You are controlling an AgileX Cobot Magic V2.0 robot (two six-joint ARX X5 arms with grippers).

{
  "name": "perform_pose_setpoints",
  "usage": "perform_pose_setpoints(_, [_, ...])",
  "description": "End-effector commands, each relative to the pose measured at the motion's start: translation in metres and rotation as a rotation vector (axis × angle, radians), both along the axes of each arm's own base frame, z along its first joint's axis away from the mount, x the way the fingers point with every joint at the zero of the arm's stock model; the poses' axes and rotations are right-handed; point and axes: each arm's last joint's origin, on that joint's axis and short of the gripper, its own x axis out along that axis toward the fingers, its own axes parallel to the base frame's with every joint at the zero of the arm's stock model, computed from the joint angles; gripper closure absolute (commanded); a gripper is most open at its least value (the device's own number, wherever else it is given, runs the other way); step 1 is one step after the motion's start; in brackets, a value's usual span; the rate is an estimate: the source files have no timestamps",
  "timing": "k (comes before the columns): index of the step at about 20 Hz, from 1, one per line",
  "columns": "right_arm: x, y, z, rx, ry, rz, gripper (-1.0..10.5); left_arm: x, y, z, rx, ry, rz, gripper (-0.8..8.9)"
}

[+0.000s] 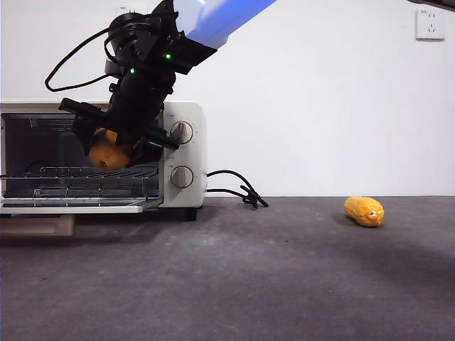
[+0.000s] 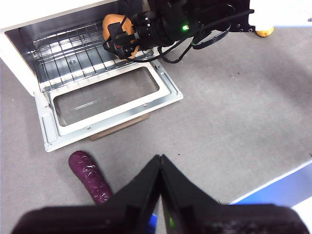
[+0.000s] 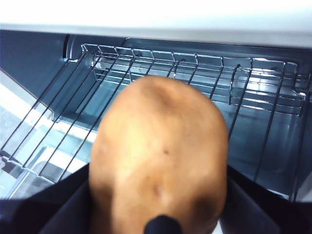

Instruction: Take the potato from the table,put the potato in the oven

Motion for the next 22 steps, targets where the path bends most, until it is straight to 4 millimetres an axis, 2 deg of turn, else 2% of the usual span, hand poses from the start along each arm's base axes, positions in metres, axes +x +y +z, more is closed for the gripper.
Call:
perform_pose_setpoints(1, [0.003, 0.001, -0.005, -0.021, -0.04, 0.014, 7.2, 0.0, 0.0, -0.001, -0.004, 0.001, 0.004, 8.19])
perform_pose_setpoints(3, [0.003, 0.001, -0.005, -0.027, -0.044, 0.019, 5.4, 0.0, 0.0, -0.001, -0.004, 0.002, 0.004, 8.19])
perform_pose_setpoints(4, [0.003, 0.001, -0.005, -0.027, -0.045, 0.018, 4.1, 0.0, 0.0, -0.001, -0.004, 0.001, 0.004, 8.19])
perform_pose_setpoints(5, [0.003, 0.001, -0.005, -0.026, -0.047, 0.018, 3.4, 0.0, 0.0, -0.001, -0.004, 0.001, 0.004, 8.19])
perform_pose_setpoints(16, [0.002, 0.003, -0.001, -0.012, -0.053, 0.03, 3.4, 0.0, 0.0, -0.001, -0.003, 0.002, 0.001, 8.19])
perform_pose_setpoints(22, [-0.01, 0.001, 0.022, -0.1, 0.036, 0.049, 3.4, 0.0, 0.001, -0.001, 0.007, -0.001, 0.016, 8.19])
